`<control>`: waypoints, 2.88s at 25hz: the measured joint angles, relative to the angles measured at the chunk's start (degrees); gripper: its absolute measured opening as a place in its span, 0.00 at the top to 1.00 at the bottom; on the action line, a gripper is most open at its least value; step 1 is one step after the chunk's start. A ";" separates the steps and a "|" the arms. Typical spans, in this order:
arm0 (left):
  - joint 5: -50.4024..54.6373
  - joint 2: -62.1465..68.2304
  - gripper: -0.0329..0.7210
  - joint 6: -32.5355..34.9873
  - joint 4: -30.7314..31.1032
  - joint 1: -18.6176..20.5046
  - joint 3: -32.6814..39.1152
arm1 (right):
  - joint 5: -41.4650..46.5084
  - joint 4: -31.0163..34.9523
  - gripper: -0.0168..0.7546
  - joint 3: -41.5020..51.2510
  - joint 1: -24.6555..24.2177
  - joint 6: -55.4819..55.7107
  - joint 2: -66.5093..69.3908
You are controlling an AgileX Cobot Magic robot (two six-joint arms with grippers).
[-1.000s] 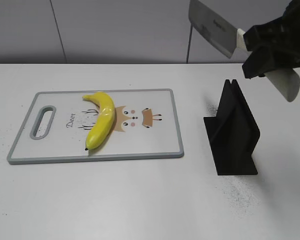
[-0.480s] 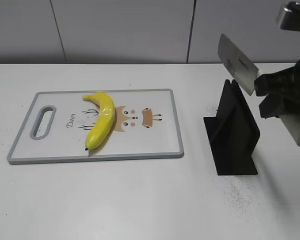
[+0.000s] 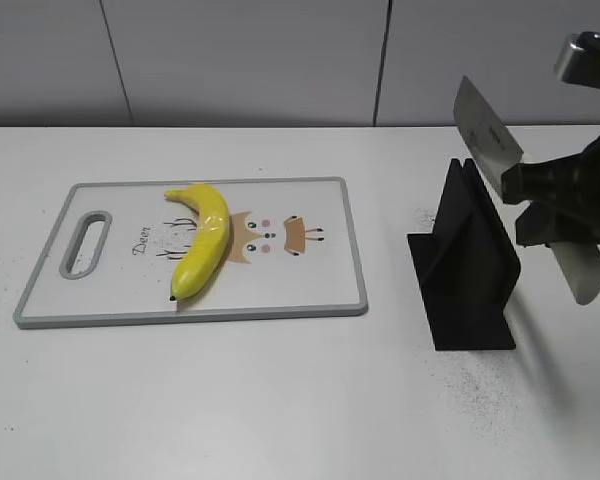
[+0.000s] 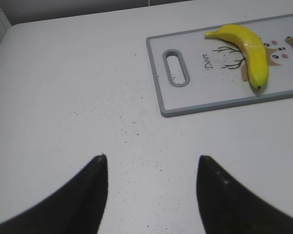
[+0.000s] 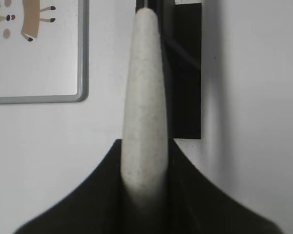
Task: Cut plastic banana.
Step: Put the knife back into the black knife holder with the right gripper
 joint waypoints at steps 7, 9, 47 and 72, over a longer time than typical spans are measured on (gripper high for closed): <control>-0.05 0.00 0.24 -1.76 0.56 0.00 0.00 | -0.14 0.00 0.77 0.00 0.00 0.30 2.95; -0.11 0.00 0.24 -2.13 0.69 0.00 0.00 | -0.27 0.00 0.77 0.00 0.00 0.30 4.18; -0.01 0.00 0.19 -2.42 0.98 0.00 0.00 | 16.66 0.40 0.22 16.65 0.00 -27.93 -44.70; -0.06 0.00 0.19 -2.42 0.99 0.00 0.18 | 26.37 0.00 0.25 16.66 -12.24 -28.22 -73.92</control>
